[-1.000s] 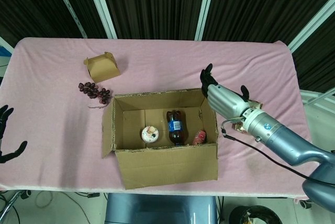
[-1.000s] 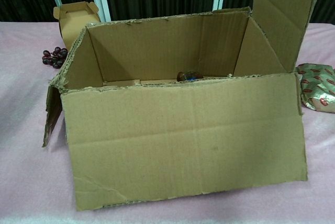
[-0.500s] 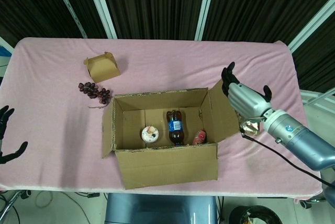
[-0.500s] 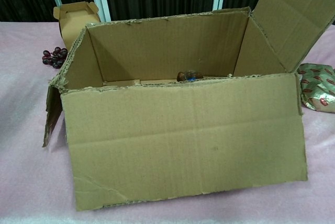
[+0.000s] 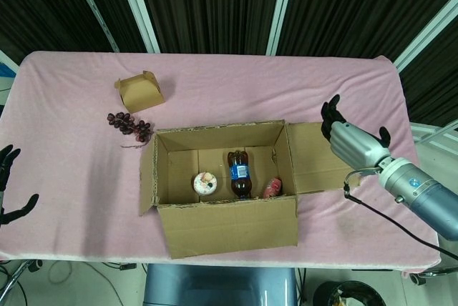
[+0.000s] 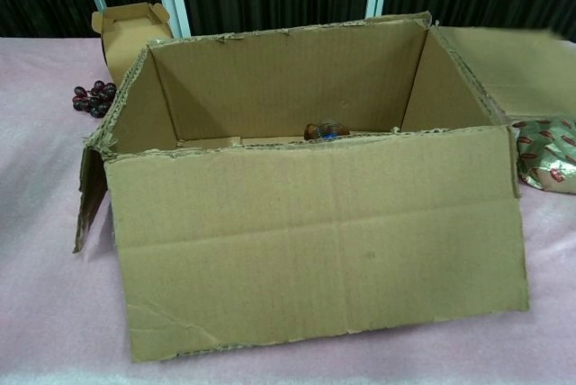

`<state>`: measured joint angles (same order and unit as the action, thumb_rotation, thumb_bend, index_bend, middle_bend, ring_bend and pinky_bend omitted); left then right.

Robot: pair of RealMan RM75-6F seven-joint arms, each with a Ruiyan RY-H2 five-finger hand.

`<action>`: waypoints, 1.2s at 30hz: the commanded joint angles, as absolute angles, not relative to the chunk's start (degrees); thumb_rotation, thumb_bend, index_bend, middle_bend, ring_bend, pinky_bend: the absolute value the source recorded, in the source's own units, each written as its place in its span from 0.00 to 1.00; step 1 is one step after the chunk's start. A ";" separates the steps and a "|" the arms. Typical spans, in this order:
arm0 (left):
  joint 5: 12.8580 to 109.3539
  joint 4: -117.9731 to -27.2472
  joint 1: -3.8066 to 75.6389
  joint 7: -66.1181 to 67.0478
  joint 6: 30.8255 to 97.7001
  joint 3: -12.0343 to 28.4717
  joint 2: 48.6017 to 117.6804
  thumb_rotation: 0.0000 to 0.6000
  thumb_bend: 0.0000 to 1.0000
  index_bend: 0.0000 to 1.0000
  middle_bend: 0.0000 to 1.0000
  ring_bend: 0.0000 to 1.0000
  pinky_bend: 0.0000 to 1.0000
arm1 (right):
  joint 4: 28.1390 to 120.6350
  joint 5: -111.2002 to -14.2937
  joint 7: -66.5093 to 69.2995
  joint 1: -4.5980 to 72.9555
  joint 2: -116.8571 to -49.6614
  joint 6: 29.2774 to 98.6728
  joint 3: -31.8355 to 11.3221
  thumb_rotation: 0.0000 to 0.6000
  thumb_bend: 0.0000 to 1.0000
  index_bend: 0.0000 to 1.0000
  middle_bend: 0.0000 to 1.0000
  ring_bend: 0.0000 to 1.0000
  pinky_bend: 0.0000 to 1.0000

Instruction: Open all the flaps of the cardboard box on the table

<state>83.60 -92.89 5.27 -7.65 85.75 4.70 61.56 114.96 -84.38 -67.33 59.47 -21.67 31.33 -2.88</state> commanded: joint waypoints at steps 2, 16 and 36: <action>83.58 -92.88 5.27 -7.56 85.74 4.71 61.57 1.00 0.25 0.00 0.00 0.00 0.00 | 114.62 -85.36 -66.18 57.68 -21.97 32.38 -3.42 1.00 0.24 0.14 0.21 0.13 0.22; 83.67 -91.91 5.23 -4.70 86.45 4.89 62.29 1.00 0.23 0.00 0.00 0.00 0.00 | 114.60 -78.13 -50.20 30.95 -43.90 74.36 -3.50 0.99 0.24 0.00 0.02 0.00 0.22; 82.81 -89.45 5.42 3.29 87.90 5.81 65.31 1.00 0.20 0.00 0.00 0.00 0.00 | 94.34 -85.17 -23.75 11.28 -67.72 92.74 1.49 0.83 0.23 0.00 0.00 0.00 0.22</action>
